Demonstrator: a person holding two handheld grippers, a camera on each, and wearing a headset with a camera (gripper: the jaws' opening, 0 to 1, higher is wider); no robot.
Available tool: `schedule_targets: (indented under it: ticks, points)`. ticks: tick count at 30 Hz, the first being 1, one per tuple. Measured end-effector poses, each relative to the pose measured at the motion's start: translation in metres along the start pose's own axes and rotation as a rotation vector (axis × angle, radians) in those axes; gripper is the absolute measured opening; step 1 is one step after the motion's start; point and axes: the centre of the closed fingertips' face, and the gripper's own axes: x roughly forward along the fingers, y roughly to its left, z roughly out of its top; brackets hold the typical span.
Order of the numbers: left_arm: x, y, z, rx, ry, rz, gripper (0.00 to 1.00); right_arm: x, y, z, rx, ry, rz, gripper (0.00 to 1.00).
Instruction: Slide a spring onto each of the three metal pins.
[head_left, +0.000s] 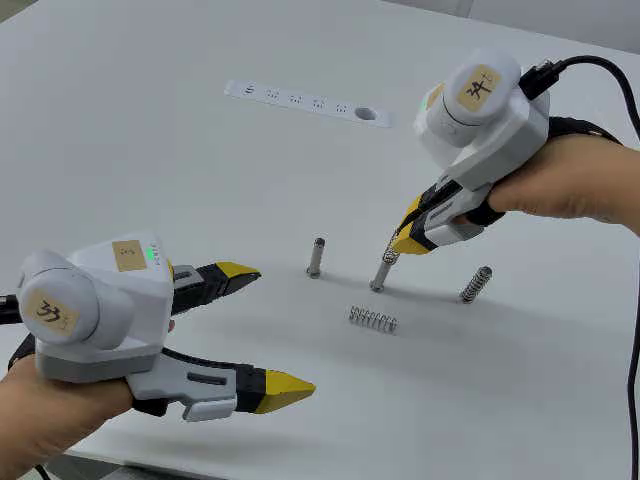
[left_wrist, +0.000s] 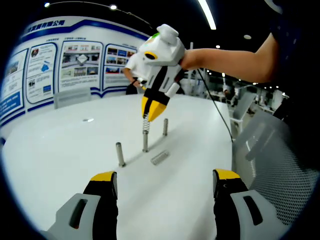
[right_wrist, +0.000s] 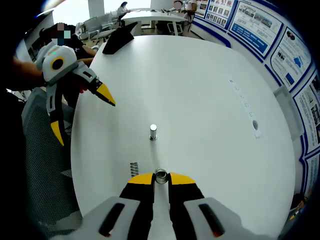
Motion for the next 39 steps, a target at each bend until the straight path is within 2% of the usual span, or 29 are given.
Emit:
schedule_targets:
  ticks: [9,18,24,30,39]
  points:
    - [0.000,-0.001,-0.001,-0.001,0.004,-0.001,0.79,0.019,0.003,-0.007,0.027,0.000,-0.001,0.11]
    - [0.000,0.000,-0.001,0.003,0.011,0.002,0.77,0.040,-0.002,-0.017,0.042,0.027,-0.015,0.11]
    - [0.000,0.001,-0.001,0.004,0.013,0.004,0.77,0.047,-0.002,-0.021,0.032,0.052,-0.028,0.12]
    - [0.001,0.001,-0.001,0.007,0.015,0.002,0.77,0.049,-0.002,-0.021,0.021,0.045,-0.034,0.15]
    - [0.002,-0.001,-0.001,0.011,0.018,-0.005,0.77,0.037,-0.004,-0.023,0.029,0.021,-0.057,0.17]
